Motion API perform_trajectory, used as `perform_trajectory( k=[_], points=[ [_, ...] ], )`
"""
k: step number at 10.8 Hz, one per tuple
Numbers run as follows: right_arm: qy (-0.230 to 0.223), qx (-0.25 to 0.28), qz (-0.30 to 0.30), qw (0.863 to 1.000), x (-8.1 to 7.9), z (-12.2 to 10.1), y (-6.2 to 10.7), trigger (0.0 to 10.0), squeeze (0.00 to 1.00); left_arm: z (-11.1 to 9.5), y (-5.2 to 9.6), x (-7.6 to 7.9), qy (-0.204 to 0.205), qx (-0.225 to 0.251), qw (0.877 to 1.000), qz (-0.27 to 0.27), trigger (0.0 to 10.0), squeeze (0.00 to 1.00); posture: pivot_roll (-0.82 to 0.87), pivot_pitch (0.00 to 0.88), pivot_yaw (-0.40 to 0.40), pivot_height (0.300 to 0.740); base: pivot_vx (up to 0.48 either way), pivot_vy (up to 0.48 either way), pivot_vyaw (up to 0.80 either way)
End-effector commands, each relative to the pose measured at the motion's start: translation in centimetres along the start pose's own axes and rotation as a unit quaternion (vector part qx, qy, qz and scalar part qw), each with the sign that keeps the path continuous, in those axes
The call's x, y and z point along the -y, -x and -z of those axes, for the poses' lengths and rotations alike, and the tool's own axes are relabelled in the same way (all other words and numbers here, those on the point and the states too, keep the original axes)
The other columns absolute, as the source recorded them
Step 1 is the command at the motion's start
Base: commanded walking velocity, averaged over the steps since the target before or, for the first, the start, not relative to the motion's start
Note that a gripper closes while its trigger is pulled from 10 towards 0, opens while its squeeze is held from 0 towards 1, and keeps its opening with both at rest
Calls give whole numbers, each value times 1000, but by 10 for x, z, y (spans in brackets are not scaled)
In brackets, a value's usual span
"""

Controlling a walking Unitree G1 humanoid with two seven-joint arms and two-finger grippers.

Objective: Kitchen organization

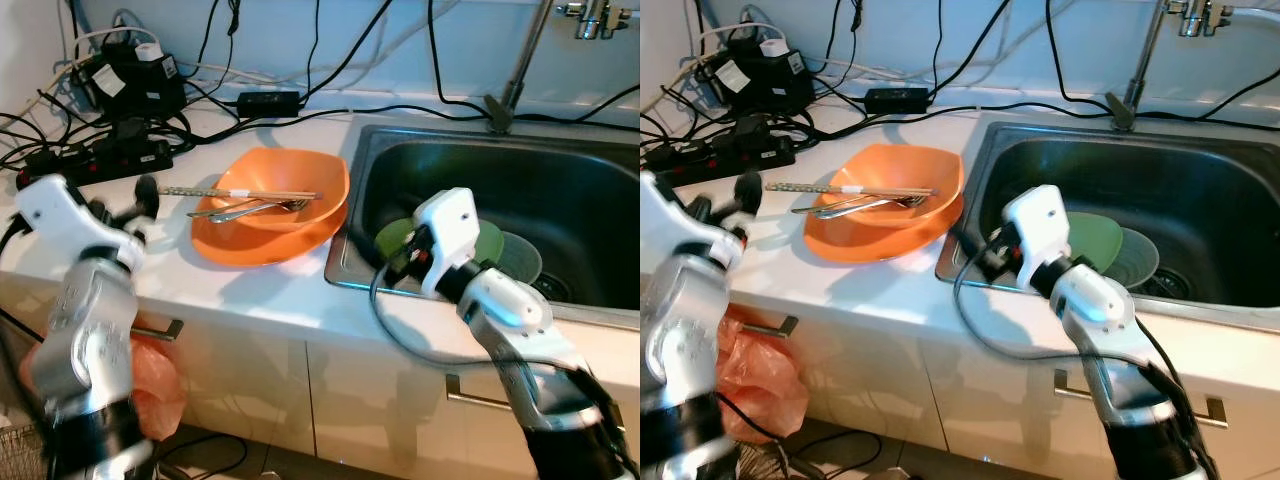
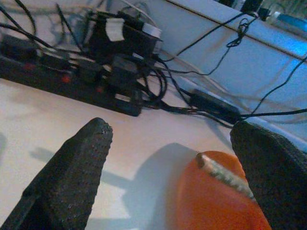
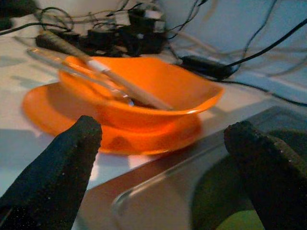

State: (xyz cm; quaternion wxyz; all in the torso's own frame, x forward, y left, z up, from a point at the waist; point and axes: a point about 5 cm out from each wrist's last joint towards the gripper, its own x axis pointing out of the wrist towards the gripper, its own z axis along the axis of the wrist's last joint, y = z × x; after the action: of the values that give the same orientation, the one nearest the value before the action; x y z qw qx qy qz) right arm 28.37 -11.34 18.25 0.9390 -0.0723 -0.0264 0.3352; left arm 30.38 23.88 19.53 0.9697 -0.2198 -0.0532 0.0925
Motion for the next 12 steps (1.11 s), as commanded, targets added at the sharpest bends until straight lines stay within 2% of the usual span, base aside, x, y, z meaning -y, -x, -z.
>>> perform_trajectory(
  k=[1,3,4,5,6,8,9,10,11,12],
  points=[
    [-6,3,-11,1000,-4,-4,2,10000,0,-3,-5,2,6,1,1000,17,10000,0,71,30,75,740,0,0,0],
    [-18,-6,1,1000,-3,-1,7,10000,0,4,-16,8,31,-33,998,35,10000,0,55,37,84,740,0,0,0],
    [-27,-11,11,999,-2,-1,9,10000,0,8,-19,10,71,-51,995,46,10000,0,53,39,90,740,0,0,0],
    [-21,-6,17,1000,-2,-2,9,10000,0,9,-19,12,79,-56,994,55,10000,0,55,43,92,740,0,0,0],
    [-14,-10,21,1000,-4,-2,7,10000,0,12,-22,13,121,-69,989,58,10000,0,58,49,96,740,0,0,0],
    [-23,-7,-1,1000,-10,-3,8,10000,0,12,-26,16,136,-74,985,79,10000,0,59,55,96,740,0,0,0],
    [-27,-4,-8,1000,-13,-4,8,10000,0,13,-29,19,172,-83,978,87,9804,0,56,55,97,740,0,0,0],
    [-27,-3,-10,1000,-13,-5,8,10000,0,15,-31,22,195,-93,972,96,5569,0,55,55,98,740,0,0,0],
    [-31,-1,-12,999,-14,-7,8,10000,0,17,-32,22,203,-98,970,96,0,0,54,55,99,740,0,0,0],
    [-36,2,-14,999,-16,-8,8,10000,0,18,-32,21,212,-100,968,93,0,0,53,54,102,740,0,0,0]
  ],
)
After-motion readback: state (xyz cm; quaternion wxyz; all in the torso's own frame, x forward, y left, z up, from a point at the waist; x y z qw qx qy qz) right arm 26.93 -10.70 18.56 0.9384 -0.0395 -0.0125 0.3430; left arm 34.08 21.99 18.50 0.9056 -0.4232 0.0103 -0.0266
